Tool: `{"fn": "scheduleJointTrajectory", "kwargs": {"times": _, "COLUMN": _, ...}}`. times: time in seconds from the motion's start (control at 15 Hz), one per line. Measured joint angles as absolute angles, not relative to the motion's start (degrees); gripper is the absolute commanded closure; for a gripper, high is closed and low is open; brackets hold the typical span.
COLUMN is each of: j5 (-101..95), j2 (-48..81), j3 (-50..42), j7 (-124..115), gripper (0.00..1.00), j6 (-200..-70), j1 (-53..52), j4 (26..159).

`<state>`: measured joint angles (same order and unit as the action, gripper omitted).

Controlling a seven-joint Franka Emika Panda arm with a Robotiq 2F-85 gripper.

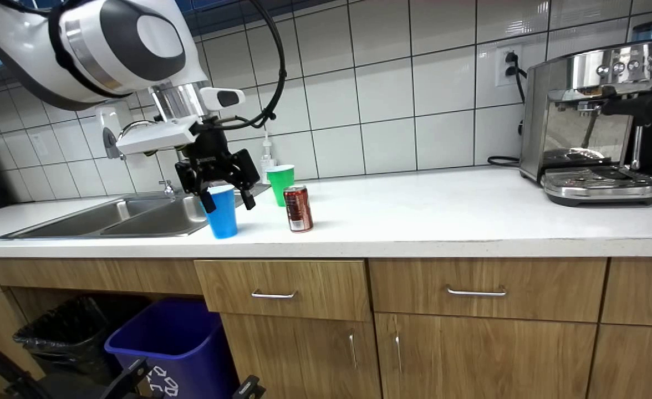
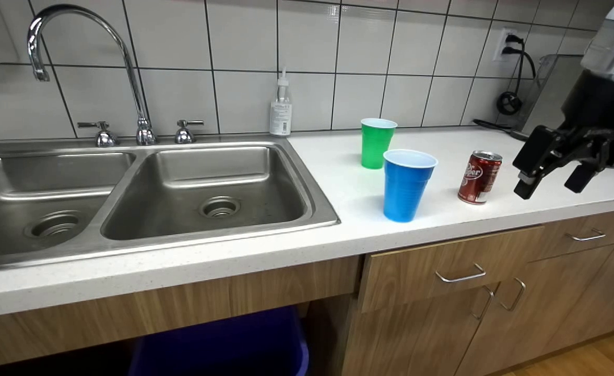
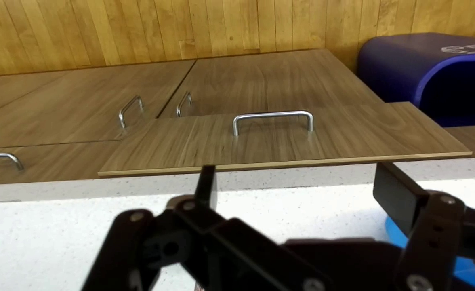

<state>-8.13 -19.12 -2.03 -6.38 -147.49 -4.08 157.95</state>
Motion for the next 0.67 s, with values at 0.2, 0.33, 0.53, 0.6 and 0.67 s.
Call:
{"fn": "scheduleJointTrajectory", "kwargs": {"times": 0.2, "j5": -7.8, "j2": -20.0, "j3": -2.0, "j7": -5.5, "gripper": 0.00, "j6": -144.7, "j1": -4.0, "j4": 157.7}}
{"fn": "scheduleJointTrajectory", "kwargs": {"times": 0.33, "j5": -6.4, "j2": -20.2, "j3": -2.0, "j7": -4.3, "gripper": 0.00, "j6": -142.4, "j1": -4.0, "j4": 157.6}}
{"fn": "scheduleJointTrajectory", "kwargs": {"times": 0.53, "j5": -6.2, "j2": -20.0, "j3": -2.0, "j7": -4.1, "gripper": 0.00, "j6": -142.3, "j1": -4.0, "j4": 157.7}}
{"fn": "scheduleJointTrajectory", "kwargs": {"times": 0.6, "j5": -6.2, "j2": -20.0, "j3": -1.9, "j7": -4.1, "gripper": 0.00, "j6": -142.3, "j1": -4.0, "j4": 157.7}}
{"fn": "scheduleJointTrajectory", "kwargs": {"times": 0.67, "j5": -6.2, "j2": -20.0, "j3": -1.9, "j7": -4.1, "gripper": 0.00, "j6": -142.3, "j1": -4.0, "j4": 157.7}}
